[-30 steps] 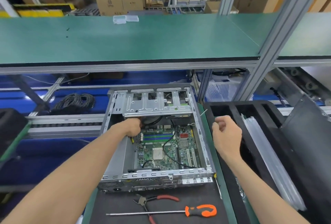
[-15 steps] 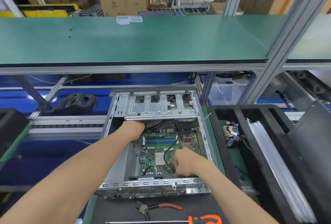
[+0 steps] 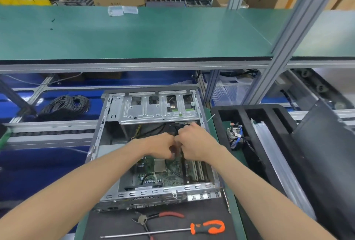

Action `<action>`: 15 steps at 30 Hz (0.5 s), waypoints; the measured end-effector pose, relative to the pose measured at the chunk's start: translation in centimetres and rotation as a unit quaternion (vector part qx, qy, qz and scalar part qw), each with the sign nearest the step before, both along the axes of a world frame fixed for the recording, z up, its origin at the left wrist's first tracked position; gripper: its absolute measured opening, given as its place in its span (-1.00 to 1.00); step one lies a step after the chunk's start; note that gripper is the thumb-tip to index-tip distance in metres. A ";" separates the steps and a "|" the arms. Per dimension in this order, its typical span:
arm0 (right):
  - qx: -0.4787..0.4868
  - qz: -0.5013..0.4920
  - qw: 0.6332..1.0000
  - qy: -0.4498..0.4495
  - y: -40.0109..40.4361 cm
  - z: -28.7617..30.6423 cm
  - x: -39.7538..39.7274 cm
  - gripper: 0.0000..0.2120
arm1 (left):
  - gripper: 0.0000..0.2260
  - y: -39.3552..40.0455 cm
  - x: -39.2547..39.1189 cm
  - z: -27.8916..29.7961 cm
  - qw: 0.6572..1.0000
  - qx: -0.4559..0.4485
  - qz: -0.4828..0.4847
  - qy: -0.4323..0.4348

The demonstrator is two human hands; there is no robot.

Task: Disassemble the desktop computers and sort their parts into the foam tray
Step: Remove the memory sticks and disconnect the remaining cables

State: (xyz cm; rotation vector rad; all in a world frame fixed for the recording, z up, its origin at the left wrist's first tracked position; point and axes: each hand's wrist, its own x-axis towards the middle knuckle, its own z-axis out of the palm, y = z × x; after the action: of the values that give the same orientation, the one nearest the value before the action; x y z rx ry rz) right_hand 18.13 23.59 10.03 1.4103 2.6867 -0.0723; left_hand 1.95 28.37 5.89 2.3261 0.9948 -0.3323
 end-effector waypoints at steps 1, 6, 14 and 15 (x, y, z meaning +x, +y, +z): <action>0.022 0.013 1.000 -0.012 0.4 0.0 0.7 -0.81 | -0.88 -0.4 0.3 -0.4 1.000 -0.021 -0.008 -0.010; 0.039 -0.061 0.987 0.140 1.4 -1.2 3.1 -0.87 | -0.63 -1.7 2.6 -2.4 0.996 -0.058 -0.049 -0.055; 0.035 -0.268 0.927 0.259 1.6 -2.6 3.0 -0.13 | -0.73 -3.5 6.6 -3.8 0.990 -0.069 -0.121 -0.036; 0.020 -0.266 0.927 0.262 1.7 -2.6 3.0 -0.09 | -0.75 -3.7 7.1 -3.9 0.989 -0.056 -0.134 -0.037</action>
State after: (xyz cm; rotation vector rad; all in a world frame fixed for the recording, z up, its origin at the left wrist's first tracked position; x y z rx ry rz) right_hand 21.10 25.25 7.39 2.3851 2.5668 -0.5073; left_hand 9.03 24.67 2.00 2.3525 0.6124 -0.3942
